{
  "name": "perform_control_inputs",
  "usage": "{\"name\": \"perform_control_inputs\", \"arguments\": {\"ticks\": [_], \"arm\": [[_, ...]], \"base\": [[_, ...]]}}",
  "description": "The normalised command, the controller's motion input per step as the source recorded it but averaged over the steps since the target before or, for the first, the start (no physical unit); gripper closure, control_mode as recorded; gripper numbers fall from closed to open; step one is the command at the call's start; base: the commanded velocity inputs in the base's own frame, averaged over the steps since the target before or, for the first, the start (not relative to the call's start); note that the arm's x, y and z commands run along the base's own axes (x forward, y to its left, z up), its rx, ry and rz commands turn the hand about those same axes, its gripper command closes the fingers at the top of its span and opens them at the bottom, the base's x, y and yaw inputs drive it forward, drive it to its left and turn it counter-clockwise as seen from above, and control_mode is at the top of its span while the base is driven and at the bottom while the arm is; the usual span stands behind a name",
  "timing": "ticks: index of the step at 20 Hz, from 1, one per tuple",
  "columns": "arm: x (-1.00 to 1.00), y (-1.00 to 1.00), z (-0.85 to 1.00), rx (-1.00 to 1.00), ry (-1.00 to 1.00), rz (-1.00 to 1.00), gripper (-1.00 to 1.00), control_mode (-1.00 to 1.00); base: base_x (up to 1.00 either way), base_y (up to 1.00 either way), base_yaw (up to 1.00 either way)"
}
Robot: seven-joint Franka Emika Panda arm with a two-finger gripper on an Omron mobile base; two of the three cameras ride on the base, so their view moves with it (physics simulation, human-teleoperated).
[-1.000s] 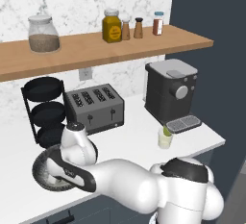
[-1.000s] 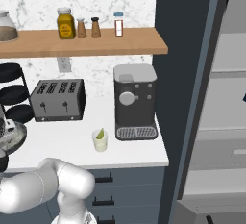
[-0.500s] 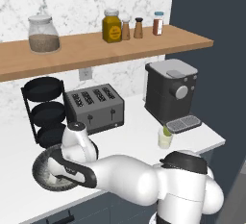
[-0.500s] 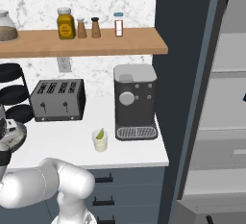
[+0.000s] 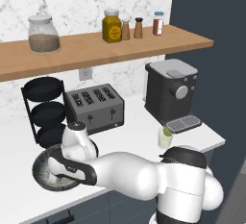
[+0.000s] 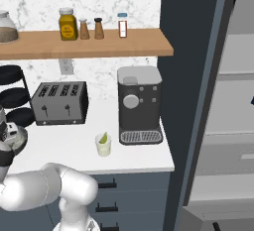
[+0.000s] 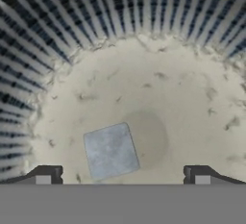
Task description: Grab a lemon wedge from the fridge and one ice cube from the ice bowl, and put them in the glass of lemonade.
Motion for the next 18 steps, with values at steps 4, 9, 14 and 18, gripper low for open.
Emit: {"name": "perform_control_inputs", "arguments": {"ticks": [4,9,14,18], "arm": [[0.10,0.07,0.00,0.00,0.00,0.00,-1.00,-1.00],[0.00,0.08,-0.08,0.00,0.00,0.00,-1.00,-1.00],[0.00,0.14,-0.41,0.00,0.00,0.00,-1.00,-1.00],[-0.10,0.00,-0.33,0.00,0.00,0.00,-1.00,-1.00]], "base": [[0.00,0.00,0.00],[0.00,0.00,0.00],[0.00,0.00,0.00],[0.00,0.00,0.00]]}}
